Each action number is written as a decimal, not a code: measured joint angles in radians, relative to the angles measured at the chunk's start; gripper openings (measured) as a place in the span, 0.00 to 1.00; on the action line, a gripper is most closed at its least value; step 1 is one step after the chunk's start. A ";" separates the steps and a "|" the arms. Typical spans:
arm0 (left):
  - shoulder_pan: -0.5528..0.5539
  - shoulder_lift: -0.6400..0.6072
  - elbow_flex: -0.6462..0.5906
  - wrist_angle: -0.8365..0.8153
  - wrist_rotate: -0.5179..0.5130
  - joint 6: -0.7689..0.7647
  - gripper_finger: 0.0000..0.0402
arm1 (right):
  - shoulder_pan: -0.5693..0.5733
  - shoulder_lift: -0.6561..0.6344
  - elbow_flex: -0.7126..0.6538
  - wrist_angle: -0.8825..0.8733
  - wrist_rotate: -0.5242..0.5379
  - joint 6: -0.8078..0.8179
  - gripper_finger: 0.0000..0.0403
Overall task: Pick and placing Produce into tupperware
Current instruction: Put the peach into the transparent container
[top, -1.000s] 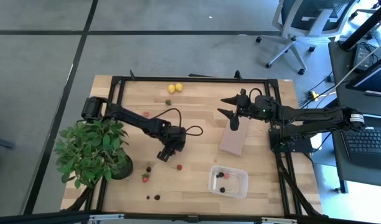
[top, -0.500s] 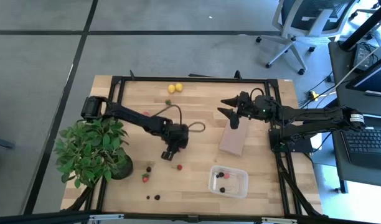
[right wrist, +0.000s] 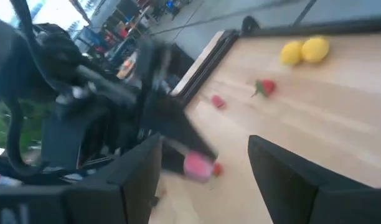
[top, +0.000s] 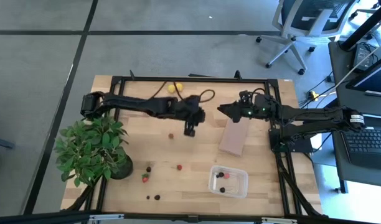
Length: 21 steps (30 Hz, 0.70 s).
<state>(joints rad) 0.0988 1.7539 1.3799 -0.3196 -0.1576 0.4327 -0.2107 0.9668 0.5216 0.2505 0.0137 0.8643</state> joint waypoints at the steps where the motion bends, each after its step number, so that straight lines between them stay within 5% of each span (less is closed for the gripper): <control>1: 0.008 0.001 0.020 -0.004 -0.019 0.012 0.20 | -0.005 0.000 0.000 0.000 -0.017 0.007 0.60; 21: 0.006 0.010 0.097 0.182 0.029 0.023 0.20 | -0.021 0.000 0.000 0.106 -0.061 0.044 0.60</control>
<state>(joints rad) 0.1047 1.7641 1.4765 -0.1371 -0.1290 0.4553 -0.2321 0.9665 0.5217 0.3562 -0.0471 0.9085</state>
